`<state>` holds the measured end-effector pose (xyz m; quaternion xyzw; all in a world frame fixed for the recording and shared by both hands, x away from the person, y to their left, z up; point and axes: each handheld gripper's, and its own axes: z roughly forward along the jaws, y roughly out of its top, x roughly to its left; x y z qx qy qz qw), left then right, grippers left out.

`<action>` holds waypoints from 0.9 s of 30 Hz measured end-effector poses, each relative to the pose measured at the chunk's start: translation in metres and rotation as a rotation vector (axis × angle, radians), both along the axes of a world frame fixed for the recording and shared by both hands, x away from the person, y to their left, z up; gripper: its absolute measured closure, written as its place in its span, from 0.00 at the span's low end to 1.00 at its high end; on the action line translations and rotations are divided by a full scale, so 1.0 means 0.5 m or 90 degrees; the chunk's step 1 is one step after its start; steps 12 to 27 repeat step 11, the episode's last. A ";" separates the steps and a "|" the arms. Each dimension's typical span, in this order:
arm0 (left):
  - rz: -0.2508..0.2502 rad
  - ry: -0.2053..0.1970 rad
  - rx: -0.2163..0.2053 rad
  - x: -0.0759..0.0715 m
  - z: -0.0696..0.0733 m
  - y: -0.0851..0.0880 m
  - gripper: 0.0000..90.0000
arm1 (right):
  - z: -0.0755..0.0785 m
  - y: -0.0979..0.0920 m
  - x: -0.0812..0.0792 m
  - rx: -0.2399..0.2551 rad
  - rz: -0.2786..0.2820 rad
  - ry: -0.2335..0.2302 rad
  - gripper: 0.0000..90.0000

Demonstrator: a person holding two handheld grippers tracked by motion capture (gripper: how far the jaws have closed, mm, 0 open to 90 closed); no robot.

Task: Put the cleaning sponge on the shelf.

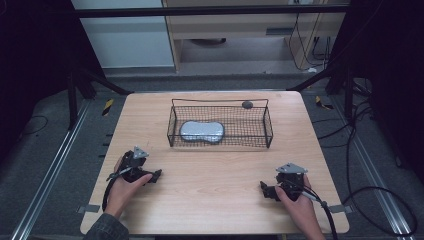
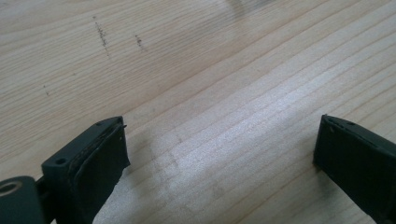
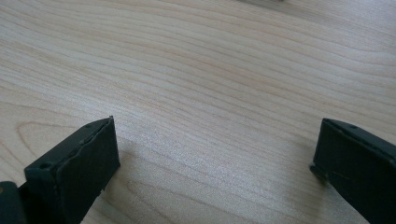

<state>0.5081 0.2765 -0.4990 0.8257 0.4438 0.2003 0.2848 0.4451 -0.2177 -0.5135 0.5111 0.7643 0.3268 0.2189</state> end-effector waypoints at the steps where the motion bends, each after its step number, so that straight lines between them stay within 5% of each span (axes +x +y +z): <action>1: 0.002 -0.001 -0.012 0.000 -0.003 0.002 0.01 | 0.000 0.000 0.000 0.000 0.000 0.000 0.00; 5: 0.013 -0.027 -0.059 -0.006 -0.019 0.011 0.00 | 0.000 0.000 0.000 0.000 0.000 0.000 0.00; 27: 0.023 -0.028 -0.058 -0.009 -0.019 0.009 0.00 | 0.000 0.000 0.002 -0.001 0.005 0.000 0.00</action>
